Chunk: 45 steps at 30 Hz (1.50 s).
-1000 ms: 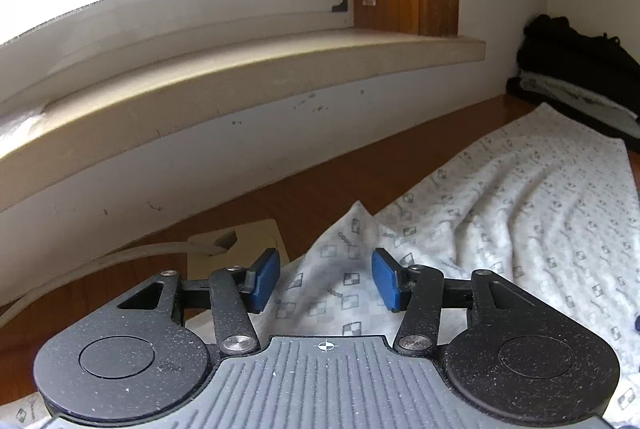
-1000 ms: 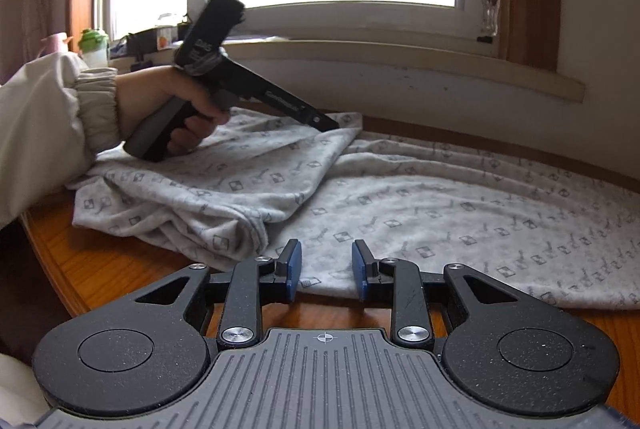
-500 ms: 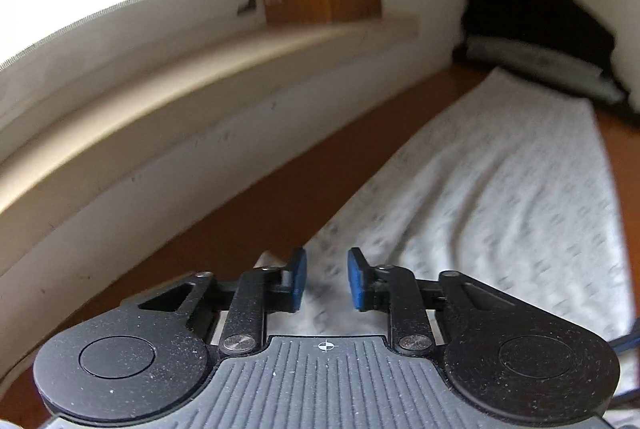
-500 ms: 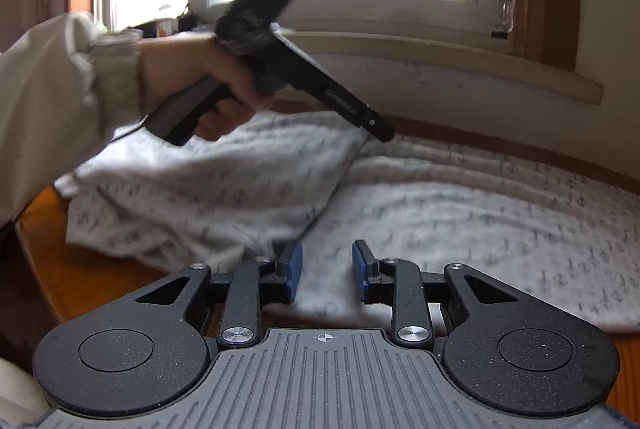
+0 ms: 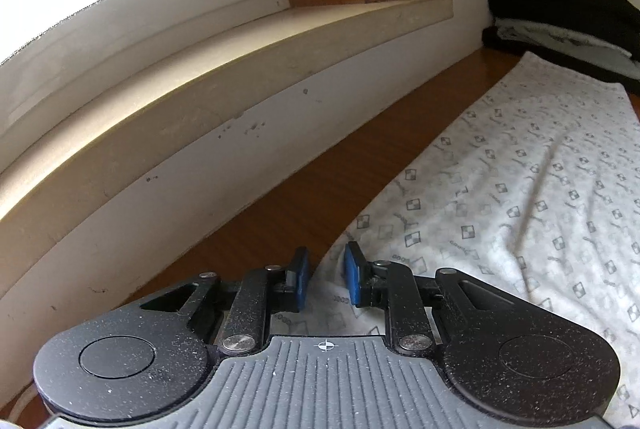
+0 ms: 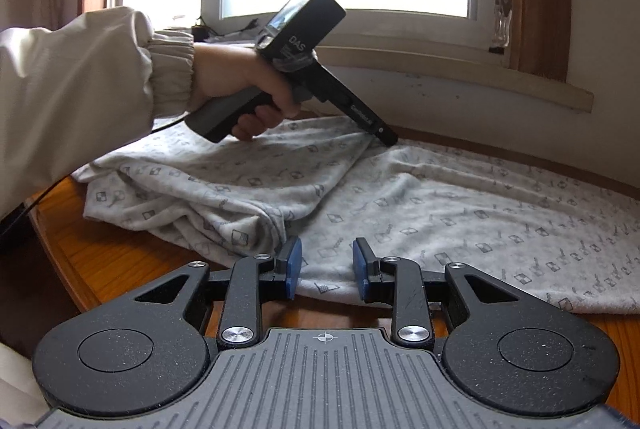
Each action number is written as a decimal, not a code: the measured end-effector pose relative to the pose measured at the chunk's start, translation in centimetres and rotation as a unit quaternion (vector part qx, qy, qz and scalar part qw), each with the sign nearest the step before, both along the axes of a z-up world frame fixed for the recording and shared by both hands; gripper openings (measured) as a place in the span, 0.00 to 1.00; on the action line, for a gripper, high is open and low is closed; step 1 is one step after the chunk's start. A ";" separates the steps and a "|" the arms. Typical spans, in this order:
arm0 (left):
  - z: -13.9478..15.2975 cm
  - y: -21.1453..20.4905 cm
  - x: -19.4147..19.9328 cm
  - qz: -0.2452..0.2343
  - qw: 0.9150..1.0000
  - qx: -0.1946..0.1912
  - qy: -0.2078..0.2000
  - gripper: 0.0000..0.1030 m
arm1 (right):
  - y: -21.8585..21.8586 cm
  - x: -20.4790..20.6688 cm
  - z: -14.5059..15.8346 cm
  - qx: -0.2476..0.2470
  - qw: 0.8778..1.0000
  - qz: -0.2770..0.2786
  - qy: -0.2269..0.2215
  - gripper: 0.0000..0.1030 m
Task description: Fold clothes
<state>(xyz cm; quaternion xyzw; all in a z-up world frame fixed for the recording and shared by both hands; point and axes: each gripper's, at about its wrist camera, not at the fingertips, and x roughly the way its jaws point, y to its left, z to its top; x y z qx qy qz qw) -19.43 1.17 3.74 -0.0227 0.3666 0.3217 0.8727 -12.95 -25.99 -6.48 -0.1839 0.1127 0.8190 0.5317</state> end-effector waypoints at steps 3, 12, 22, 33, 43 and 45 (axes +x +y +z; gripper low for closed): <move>0.0 0.1 0.0 0.007 1.000 0.010 0.001 0.22 | -0.2 0.2 0.0 0.002 1.000 -0.001 0.003 0.29; 1.7 -0.6 0.8 -0.021 0.999 -0.015 -0.028 0.26 | -0.3 4.4 1.1 -0.001 0.998 -0.054 0.025 0.29; 0.4 0.3 3.0 -0.026 0.999 -0.018 -0.007 0.27 | -0.8 7.5 0.2 -0.016 0.996 -0.088 0.006 0.29; 2.3 -2.2 7.2 -0.074 0.997 -0.020 -0.022 0.28 | -0.3 8.9 0.7 -0.006 0.995 -0.102 0.008 0.29; 0.4 -1.0 11.8 -0.065 0.997 -0.038 -0.006 0.29 | -1.5 10.9 0.7 0.009 0.994 -0.106 0.033 0.29; 0.4 -1.0 12.2 -0.066 0.997 -0.030 0.001 0.29 | -1.3 12.0 1.2 0.012 0.992 -0.116 0.046 0.30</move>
